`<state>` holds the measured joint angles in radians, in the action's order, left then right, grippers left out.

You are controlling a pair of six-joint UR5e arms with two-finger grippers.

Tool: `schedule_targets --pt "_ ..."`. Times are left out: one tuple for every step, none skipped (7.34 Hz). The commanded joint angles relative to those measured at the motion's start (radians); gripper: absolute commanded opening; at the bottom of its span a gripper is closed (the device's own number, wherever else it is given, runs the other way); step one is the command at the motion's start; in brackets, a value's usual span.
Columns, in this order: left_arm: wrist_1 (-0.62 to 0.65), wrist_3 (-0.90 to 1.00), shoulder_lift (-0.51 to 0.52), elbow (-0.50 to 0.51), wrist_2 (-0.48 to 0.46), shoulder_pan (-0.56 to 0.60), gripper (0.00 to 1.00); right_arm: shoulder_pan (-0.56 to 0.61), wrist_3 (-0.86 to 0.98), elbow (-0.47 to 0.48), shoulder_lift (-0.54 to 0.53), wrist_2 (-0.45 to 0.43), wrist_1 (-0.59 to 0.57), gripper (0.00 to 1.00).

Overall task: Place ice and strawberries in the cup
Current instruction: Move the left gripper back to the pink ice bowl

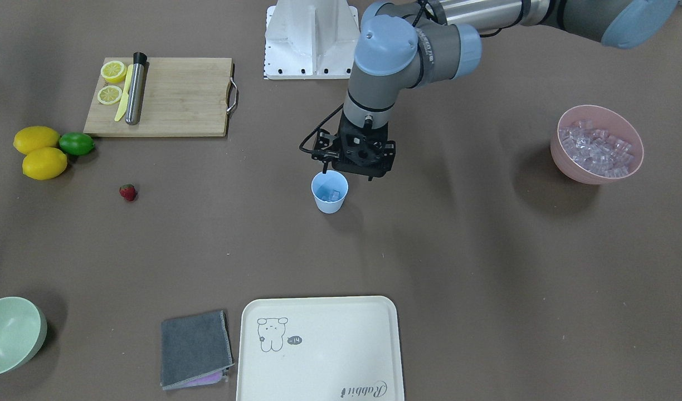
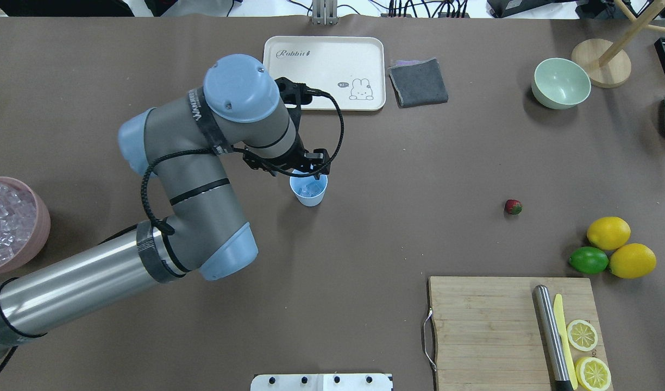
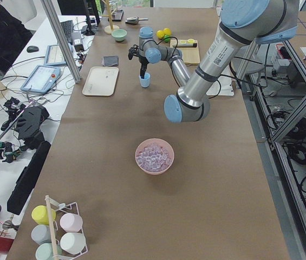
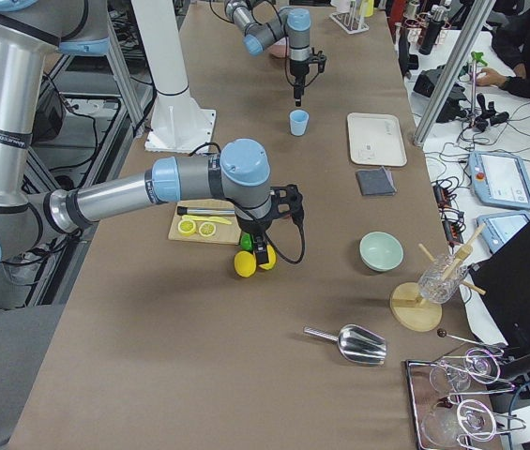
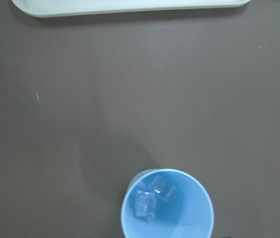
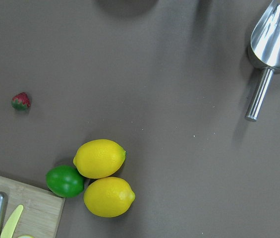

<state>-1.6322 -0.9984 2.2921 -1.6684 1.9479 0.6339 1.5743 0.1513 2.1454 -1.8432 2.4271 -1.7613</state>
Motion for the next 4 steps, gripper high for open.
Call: schedule_targets --pt "0.006 0.229 -0.184 -0.146 0.005 0.064 0.97 0.004 0.010 0.010 -0.002 0.000 0.003 1.00" --pt "0.035 0.330 -0.250 -0.207 0.003 0.091 0.97 0.004 0.011 0.010 -0.002 0.000 0.003 1.00" --pt "0.078 0.425 -0.319 -0.274 0.003 0.113 0.97 0.003 0.011 0.010 -0.004 0.001 0.005 1.00" --pt "0.081 0.508 -0.409 -0.340 0.003 0.160 0.97 0.003 0.011 0.008 -0.005 0.003 0.005 1.00"
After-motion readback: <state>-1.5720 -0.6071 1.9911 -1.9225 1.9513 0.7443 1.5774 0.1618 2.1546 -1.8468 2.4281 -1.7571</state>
